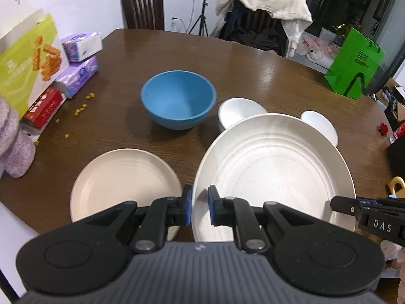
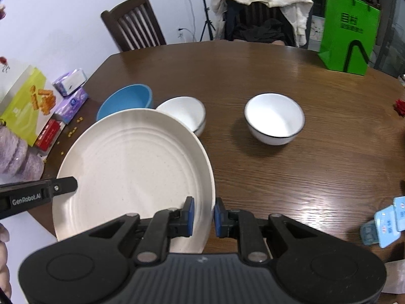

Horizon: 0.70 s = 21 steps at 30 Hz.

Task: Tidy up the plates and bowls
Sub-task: 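Carry the held plate with both grippers over the stacked cream plates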

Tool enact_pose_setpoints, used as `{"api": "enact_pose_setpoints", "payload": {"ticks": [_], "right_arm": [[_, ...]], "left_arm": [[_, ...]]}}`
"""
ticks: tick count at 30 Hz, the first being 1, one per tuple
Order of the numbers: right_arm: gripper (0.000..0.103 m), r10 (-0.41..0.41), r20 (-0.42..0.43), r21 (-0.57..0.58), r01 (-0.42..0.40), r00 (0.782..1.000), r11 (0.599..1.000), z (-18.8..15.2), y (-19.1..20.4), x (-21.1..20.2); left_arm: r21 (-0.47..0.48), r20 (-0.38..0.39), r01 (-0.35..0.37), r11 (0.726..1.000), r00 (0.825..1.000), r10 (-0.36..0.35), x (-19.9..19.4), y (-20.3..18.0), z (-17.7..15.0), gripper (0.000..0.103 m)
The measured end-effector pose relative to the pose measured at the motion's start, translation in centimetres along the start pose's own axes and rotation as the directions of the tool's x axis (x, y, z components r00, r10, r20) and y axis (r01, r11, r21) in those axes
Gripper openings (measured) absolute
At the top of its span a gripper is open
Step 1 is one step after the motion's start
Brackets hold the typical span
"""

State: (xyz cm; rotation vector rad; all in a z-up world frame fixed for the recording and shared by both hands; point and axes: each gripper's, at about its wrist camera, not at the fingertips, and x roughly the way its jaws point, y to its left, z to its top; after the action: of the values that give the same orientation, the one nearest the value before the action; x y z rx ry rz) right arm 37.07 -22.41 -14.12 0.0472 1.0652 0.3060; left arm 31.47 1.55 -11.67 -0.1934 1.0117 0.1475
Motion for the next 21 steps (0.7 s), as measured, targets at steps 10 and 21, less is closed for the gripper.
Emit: {"api": "enact_pose_setpoints", "payload": {"ticks": [10,21], "right_arm": [[0.015,0.016,-0.024,-0.027,-0.017,1.0,0.999,0.4,5.1,2.3],[0.015,0.025,-0.048,-0.046,-0.027,0.999,0.999,0.5,9.1,4.4]], "left_arm": [[-0.022,-0.019,-0.015,1.0,1.0,0.015,0.5,4.8,0.3,0.014],[-0.038,-0.04,-0.035,0.999,0.999,0.033,1.2,9.3,0.0,0.014]]}}
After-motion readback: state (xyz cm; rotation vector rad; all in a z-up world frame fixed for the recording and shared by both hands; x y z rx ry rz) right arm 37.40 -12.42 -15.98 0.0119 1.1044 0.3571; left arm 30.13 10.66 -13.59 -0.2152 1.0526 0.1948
